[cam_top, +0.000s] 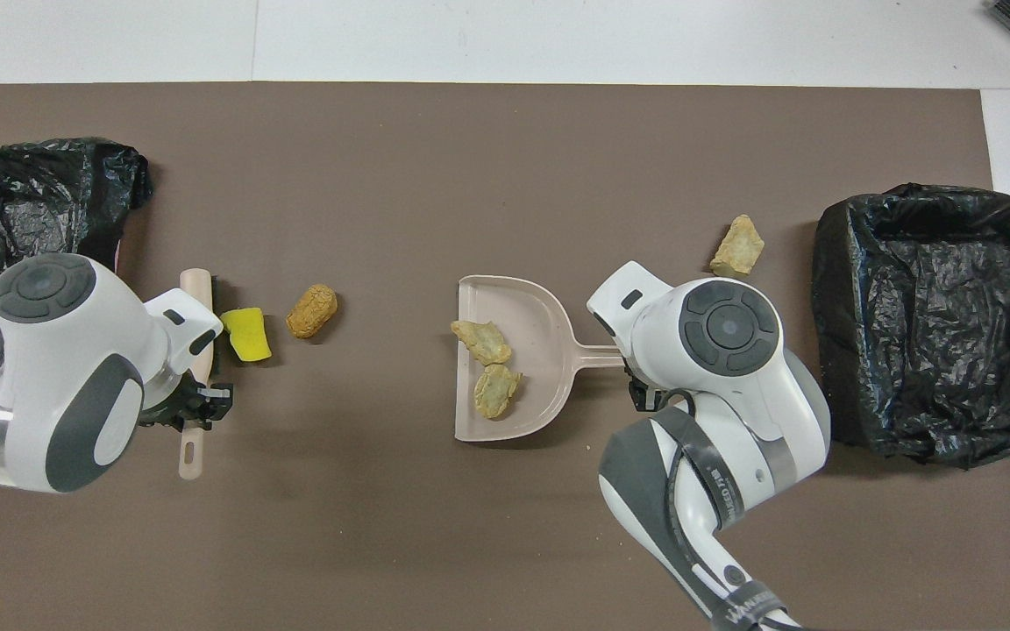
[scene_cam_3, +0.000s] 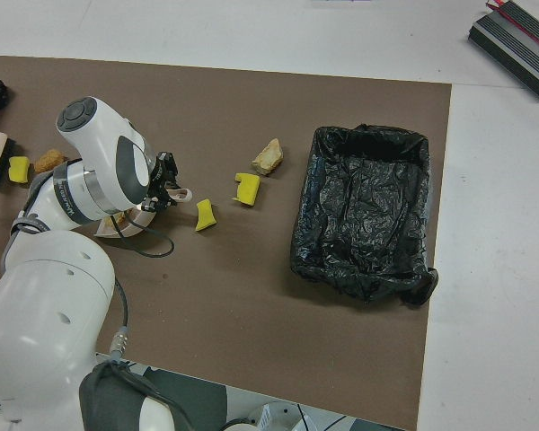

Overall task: Sweep and dump trash in bin
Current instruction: 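Sweep the yellow sponge and chunk into the dustpan with the brush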

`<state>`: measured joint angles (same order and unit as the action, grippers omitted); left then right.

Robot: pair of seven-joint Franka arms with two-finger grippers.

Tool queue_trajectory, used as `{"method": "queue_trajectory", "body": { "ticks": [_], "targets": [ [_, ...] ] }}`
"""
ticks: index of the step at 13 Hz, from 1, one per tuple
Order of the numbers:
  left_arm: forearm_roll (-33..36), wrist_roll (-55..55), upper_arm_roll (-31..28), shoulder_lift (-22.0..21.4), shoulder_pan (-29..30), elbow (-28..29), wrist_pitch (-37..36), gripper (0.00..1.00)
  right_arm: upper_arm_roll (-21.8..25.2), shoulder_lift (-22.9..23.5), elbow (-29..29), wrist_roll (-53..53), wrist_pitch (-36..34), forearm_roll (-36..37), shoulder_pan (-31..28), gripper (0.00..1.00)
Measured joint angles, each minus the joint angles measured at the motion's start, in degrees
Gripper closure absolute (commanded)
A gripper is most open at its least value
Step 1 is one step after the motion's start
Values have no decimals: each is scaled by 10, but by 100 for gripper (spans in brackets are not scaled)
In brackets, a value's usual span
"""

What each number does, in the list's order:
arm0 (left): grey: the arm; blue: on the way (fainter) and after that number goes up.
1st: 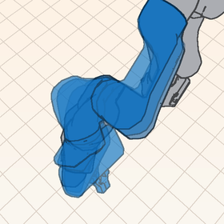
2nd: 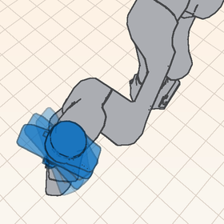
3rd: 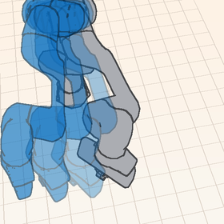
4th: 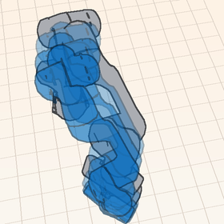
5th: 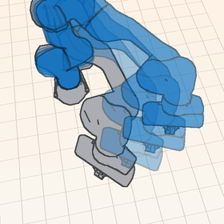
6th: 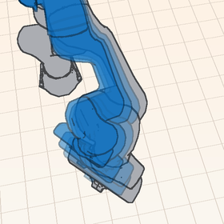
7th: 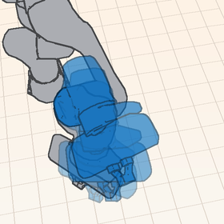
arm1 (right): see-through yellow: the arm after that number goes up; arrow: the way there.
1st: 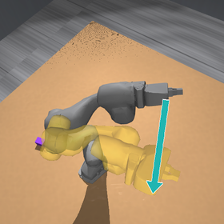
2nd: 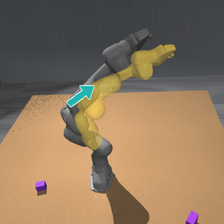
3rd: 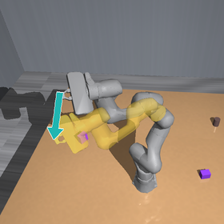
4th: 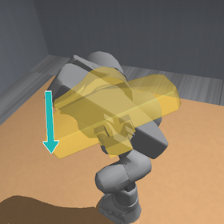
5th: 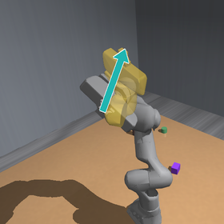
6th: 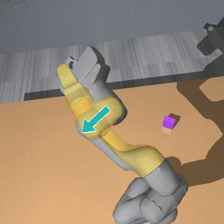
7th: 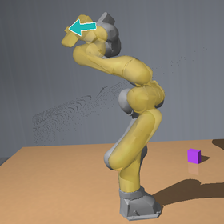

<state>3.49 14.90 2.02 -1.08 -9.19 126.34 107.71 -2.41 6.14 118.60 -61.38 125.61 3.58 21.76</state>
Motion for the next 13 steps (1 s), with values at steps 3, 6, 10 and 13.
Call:
{"method": "queue_trajectory", "body": {
  "ticks": [3, 6, 10, 13],
  "targets": [
    [-56, -1, 4, 0, -60, 6, 29, 100, 0, 0, 0, 0, 0, 0, 0, 100],
    [-82, -35, 7, 0, -134, 8, 40, 100, 0, 0, 0, 0, 0, 0, 0, 100],
    [-123, -60, 8, -4, -218, 8, 54, 100, 0, 0, 0, 0, 0, 0, 0, 100],
    [-162, -57, 8, -15, -266, 8, 57, 100, 0, 0, 0, 0, 0, 0, 0, 100]
  ]
}}
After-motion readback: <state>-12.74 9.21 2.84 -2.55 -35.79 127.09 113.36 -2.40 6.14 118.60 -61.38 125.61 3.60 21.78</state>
